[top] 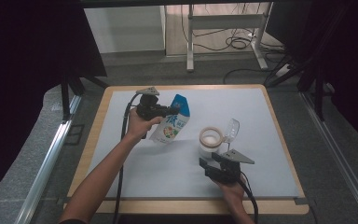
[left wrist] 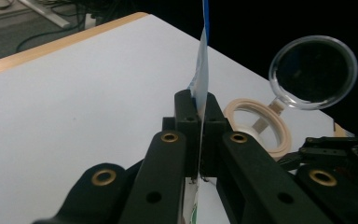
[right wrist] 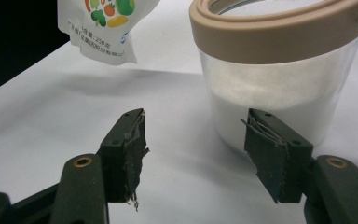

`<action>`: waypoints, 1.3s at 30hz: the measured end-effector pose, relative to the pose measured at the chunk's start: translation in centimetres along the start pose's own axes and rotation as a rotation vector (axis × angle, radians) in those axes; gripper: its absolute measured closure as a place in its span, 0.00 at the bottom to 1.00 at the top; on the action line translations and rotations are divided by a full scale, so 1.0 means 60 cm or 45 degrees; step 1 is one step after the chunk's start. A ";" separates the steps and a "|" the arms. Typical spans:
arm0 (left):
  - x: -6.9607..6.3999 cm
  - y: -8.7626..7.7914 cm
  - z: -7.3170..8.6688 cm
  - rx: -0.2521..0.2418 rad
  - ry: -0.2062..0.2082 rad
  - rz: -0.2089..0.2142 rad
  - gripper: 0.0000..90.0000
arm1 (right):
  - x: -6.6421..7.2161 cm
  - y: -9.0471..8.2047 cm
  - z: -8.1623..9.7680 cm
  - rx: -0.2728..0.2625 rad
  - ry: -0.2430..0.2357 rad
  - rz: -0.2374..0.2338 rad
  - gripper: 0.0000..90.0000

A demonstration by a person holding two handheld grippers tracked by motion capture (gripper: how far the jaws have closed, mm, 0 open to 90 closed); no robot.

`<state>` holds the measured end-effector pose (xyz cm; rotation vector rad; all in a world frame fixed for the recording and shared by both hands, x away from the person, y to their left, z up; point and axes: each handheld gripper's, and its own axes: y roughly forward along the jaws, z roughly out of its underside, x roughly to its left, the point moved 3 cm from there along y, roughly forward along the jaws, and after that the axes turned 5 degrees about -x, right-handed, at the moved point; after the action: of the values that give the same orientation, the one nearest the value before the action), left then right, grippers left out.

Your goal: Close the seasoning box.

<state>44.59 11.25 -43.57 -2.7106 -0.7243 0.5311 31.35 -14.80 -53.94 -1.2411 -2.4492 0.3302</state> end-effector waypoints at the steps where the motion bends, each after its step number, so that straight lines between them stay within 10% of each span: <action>1: 0.003 -0.002 0.002 0.000 -0.004 -0.006 0.99 | 0.000 0.000 0.000 0.000 0.000 0.000 0.43; 39: 0.101 -0.085 0.053 -0.110 -0.094 -0.227 0.99 | 0.001 0.003 0.002 0.006 0.003 -0.009 0.43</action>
<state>46.01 19.26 -46.21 -2.6806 -1.0191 0.5708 31.41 -14.68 -54.10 -1.2296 -2.4490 0.3323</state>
